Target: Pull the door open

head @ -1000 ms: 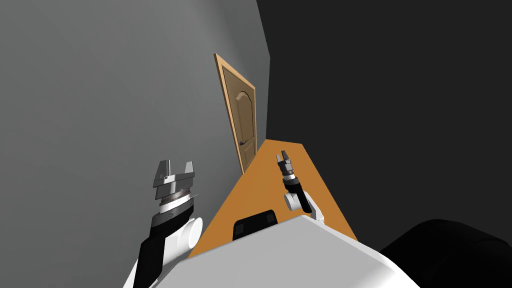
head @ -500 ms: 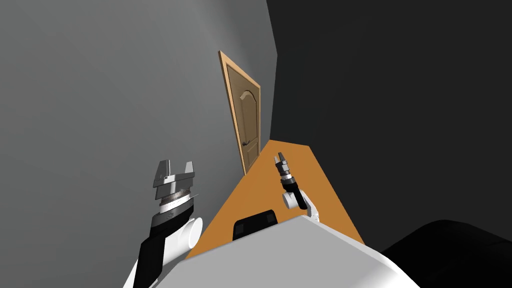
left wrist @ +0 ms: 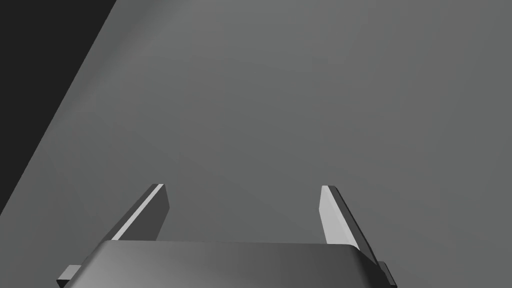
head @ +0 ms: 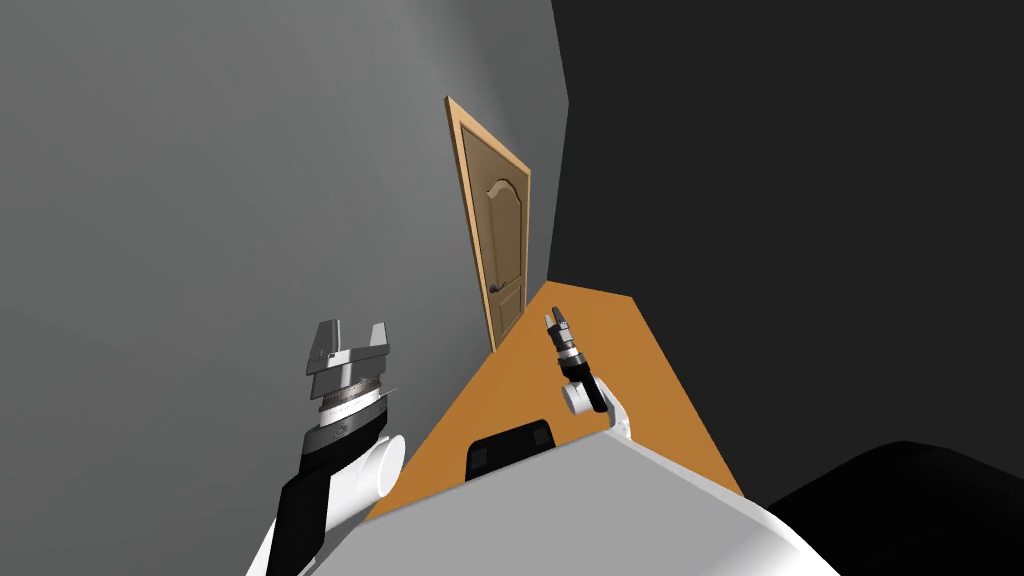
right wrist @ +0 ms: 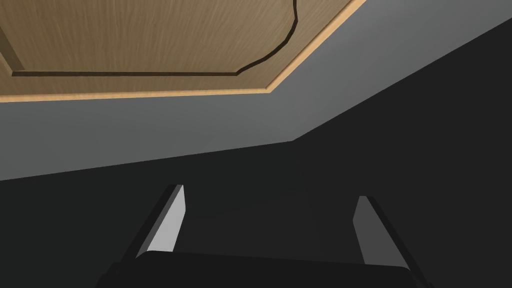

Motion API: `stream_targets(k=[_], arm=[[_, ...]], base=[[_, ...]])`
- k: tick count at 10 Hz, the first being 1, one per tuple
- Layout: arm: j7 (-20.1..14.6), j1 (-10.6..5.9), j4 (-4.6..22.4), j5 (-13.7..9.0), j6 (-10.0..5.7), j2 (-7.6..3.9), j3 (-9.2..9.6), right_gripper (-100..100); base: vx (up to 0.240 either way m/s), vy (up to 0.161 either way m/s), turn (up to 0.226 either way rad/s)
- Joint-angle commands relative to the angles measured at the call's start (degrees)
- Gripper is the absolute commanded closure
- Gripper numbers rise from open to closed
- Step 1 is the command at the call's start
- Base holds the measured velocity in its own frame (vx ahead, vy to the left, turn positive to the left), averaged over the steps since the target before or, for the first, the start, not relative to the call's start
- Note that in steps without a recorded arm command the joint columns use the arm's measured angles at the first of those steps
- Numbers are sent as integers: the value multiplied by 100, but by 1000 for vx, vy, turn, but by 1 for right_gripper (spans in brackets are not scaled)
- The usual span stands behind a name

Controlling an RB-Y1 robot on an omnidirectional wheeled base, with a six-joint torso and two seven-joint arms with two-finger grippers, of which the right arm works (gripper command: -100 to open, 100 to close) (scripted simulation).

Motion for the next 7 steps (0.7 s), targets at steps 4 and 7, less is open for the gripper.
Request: stream_targets(k=[4,7], arm=[[-59,-295,650,-66,-101,-110,37,-100],[-97,-499,1069,-109,-148,-180,64,-100]], base=[[86,-64,135],[84,-70,159]])
